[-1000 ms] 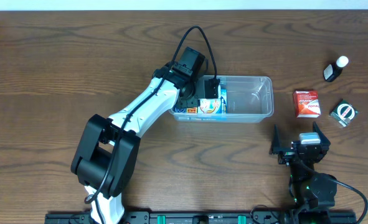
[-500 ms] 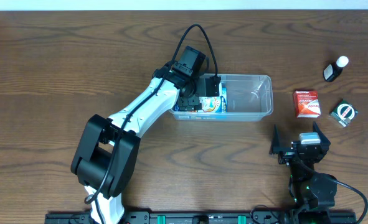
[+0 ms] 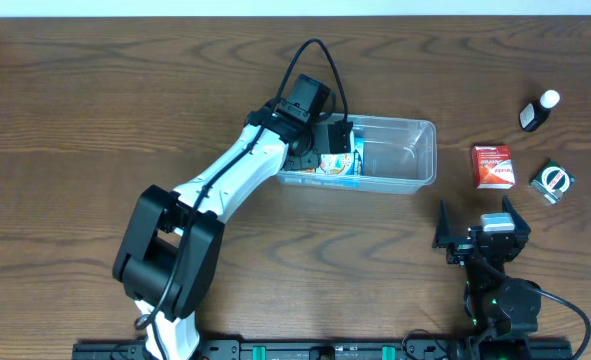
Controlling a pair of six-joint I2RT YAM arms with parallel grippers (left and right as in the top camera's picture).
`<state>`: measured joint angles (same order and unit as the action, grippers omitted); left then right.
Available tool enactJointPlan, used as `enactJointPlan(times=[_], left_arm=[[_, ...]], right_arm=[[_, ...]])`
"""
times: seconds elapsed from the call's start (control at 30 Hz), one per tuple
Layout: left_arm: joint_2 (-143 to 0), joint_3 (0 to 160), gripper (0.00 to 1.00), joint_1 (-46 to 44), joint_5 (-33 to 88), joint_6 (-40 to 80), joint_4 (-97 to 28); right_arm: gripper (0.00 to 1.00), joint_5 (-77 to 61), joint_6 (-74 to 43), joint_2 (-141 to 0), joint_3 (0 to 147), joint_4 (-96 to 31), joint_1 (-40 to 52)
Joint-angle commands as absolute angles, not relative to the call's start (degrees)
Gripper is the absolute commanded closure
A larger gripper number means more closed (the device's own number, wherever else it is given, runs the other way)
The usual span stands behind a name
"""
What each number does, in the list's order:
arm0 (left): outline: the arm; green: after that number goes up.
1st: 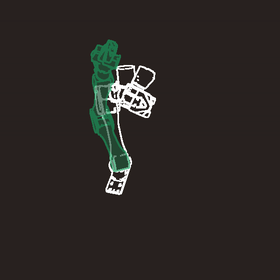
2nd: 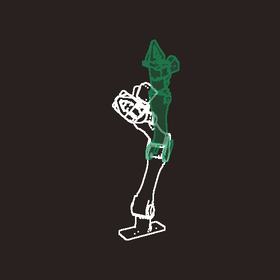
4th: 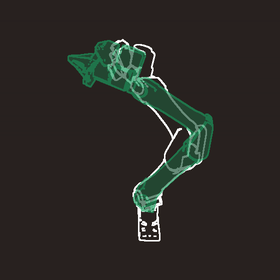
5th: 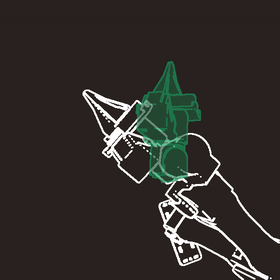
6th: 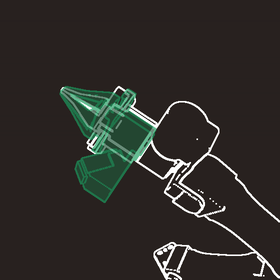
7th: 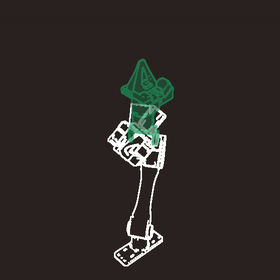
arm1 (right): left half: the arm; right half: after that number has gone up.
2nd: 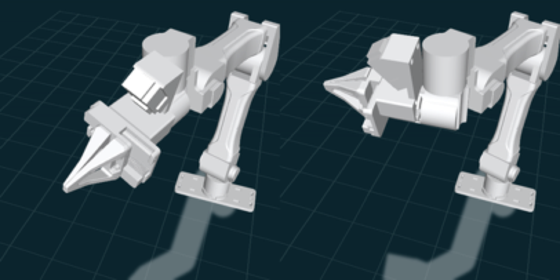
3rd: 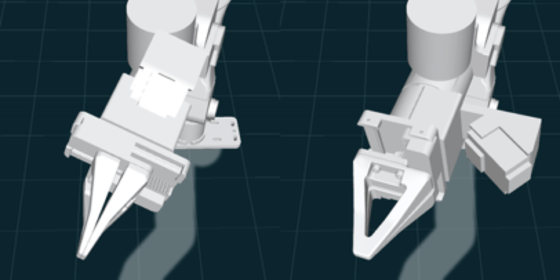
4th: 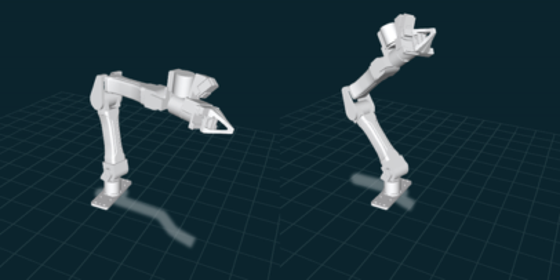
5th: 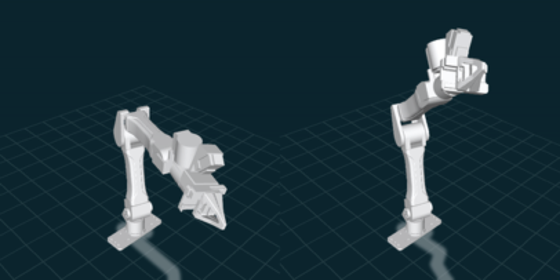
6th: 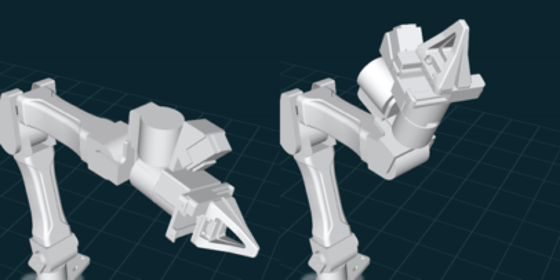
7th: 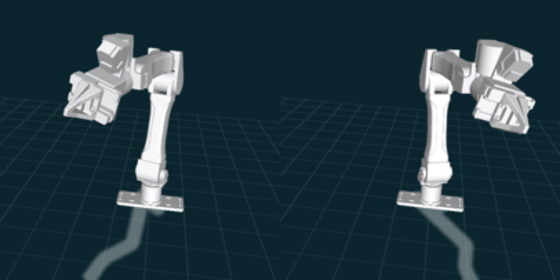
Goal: Pack container
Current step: 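Lower the white box into the container beside the blue box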
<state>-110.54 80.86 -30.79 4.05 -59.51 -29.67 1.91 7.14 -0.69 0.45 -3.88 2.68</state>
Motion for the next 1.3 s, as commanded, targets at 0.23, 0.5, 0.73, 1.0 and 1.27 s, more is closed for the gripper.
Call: enactJointPlan(times=[0.23,0.5,0.73,1.0,1.27], left_arm=[[-102.2,80.6,0.94,-32.3,3.6,-51.4,-29.8],[-100.4,80.6,0.94,-32.6,10.0,-16.8,-28.2],[-100.6,80.6,0.94,-33.9,17.6,9.3,-23.1],[-101.4,80.6,0.94,-39.0,11.9,17.4,-16.8],[-105.7,80.6,0.94,-42.3,3.7,18.3,-17.0]], right_arm=[[0.01,1.9,7.4,-0.4,0.4,-4.1,2.2],[0.01,1.9,7.4,-0.4,0.4,-4.1,2.2],[0.01,1.9,7.4,-0.4,0.4,-4.1,2.2],[0.01,1.9,7.4,-0.4,0.4,-4.1,2.2],[0.01,1.9,7.4,-0.4,0.4,-4.1,2.2]])
